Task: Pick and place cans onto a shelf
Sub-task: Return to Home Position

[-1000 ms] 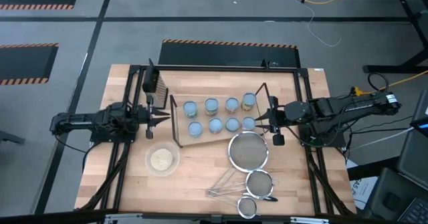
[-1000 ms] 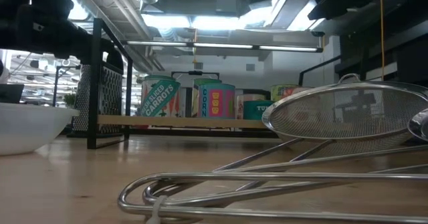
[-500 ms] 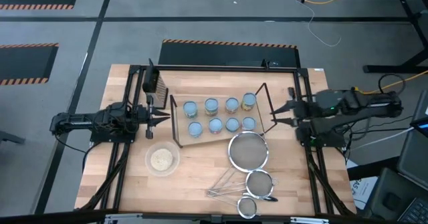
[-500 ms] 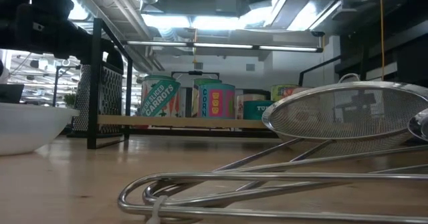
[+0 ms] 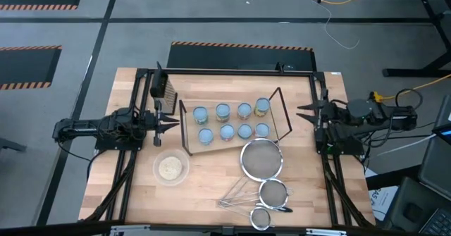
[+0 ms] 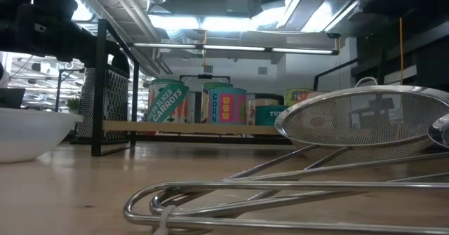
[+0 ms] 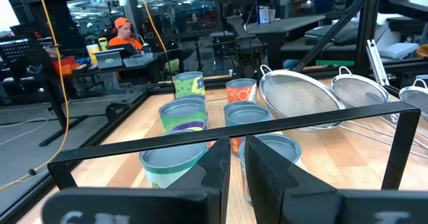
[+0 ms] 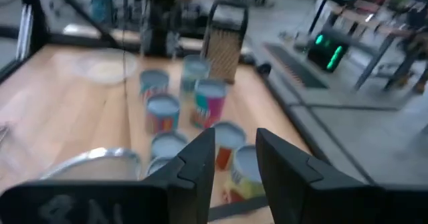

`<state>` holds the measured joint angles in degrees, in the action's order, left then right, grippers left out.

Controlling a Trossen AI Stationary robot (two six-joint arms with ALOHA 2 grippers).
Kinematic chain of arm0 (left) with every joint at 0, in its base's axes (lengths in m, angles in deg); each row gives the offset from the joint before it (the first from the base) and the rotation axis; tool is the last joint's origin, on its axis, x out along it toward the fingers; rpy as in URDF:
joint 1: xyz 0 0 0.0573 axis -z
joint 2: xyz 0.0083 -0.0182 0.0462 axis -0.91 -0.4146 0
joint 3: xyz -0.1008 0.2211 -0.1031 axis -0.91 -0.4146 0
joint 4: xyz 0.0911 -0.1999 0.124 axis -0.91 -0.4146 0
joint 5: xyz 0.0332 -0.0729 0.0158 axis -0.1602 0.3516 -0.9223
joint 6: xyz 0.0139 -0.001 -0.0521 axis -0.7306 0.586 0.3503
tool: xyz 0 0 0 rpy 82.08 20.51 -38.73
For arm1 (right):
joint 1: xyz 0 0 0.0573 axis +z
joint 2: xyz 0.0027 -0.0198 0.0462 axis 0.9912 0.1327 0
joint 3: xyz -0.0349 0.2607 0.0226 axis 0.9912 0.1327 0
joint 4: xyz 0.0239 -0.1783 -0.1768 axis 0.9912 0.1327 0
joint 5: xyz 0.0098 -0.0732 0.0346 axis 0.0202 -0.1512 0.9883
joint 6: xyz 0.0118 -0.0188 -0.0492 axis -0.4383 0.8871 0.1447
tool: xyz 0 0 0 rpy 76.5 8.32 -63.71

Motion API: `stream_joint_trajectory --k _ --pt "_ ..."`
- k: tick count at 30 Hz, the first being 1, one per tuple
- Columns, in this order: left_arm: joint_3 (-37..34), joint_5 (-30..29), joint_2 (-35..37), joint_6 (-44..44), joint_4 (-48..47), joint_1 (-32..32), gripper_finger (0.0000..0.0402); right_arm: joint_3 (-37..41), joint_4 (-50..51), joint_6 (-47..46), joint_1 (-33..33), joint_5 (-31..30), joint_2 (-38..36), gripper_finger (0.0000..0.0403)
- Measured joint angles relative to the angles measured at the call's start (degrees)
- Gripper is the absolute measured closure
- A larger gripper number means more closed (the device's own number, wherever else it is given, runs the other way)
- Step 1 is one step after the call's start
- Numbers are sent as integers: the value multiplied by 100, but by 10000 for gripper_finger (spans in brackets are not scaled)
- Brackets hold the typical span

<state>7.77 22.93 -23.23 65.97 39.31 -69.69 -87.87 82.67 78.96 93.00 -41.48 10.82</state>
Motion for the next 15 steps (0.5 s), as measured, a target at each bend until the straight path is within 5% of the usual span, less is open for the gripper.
stream_joint_trajectory --k 15 --pt "0 0 -2 -3 -3 0 361 694 -1154 109 -1 405 -431 289"
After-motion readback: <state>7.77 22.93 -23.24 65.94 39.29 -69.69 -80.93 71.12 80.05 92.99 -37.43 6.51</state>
